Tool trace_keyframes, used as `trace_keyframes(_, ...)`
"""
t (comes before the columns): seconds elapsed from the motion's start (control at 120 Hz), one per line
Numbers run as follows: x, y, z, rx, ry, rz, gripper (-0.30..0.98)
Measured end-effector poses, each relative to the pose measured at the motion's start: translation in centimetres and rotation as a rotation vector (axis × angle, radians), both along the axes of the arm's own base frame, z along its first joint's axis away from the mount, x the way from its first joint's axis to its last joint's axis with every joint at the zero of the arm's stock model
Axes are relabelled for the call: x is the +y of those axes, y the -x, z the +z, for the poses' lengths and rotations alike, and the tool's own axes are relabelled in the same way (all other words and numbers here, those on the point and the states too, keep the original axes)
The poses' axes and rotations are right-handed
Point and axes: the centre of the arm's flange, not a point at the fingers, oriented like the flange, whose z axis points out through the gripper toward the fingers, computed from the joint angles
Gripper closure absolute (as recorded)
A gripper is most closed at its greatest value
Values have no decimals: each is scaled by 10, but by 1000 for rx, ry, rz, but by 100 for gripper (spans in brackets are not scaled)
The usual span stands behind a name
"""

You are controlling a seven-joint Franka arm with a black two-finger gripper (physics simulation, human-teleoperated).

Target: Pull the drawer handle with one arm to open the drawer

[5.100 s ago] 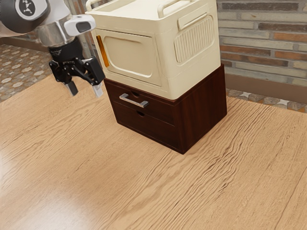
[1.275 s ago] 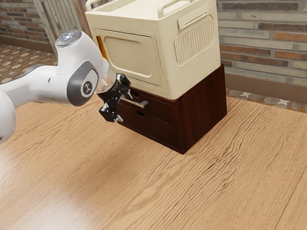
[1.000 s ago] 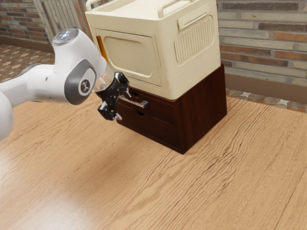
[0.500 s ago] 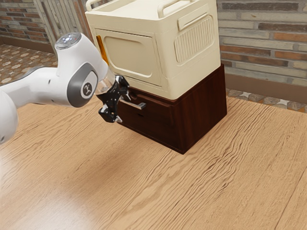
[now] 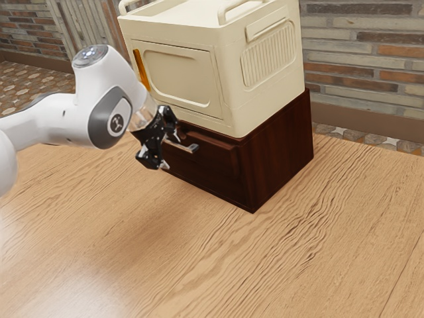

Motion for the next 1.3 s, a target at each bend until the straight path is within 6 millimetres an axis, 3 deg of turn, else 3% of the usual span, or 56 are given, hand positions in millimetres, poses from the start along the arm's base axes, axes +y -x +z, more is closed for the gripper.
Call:
trace_keyframes(0.333,-3,8,1,2,16,-4,36)
trace_keyframes(1.3,12,75,2,7,103,6,45)
